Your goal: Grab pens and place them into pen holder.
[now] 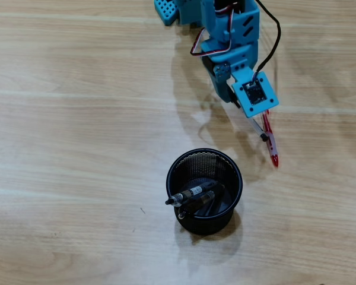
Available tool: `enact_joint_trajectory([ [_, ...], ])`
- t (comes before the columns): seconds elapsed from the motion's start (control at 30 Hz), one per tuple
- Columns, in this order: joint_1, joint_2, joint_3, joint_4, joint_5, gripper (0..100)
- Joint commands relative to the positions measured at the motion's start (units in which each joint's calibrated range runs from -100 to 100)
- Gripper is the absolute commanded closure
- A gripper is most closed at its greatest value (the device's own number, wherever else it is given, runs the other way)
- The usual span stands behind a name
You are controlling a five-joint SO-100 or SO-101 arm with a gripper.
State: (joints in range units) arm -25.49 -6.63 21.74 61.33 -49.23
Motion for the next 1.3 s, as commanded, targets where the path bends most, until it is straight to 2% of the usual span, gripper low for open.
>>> enact_joint_trajectory([
  [0.0, 2.1, -9.2, -5.4, 0.2, 0.3, 98],
  [0.13, 4.4, -16.6, -14.2, 0.2, 0.3, 98],
  [0.33, 7.1, -19.2, -26.5, -0.8, 0.2, 98],
  [0.4, 8.5, -19.1, -29.3, -5.5, 0.3, 98],
  [0.6, 9.3, -15.4, -22.0, -29.6, 0.1, 98],
  [0.7, 10.0, -10.3, -12.7, -48.8, -0.2, 98],
  [0.87, 10.6, -4.0, -2.6, -70.6, -0.4, 98],
  [1.03, 12.5, 3.7, 0.3, -79.5, -2.1, 98],
  [1.27, 14.3, 11.3, -1.8, -80.9, -2.1, 98],
])
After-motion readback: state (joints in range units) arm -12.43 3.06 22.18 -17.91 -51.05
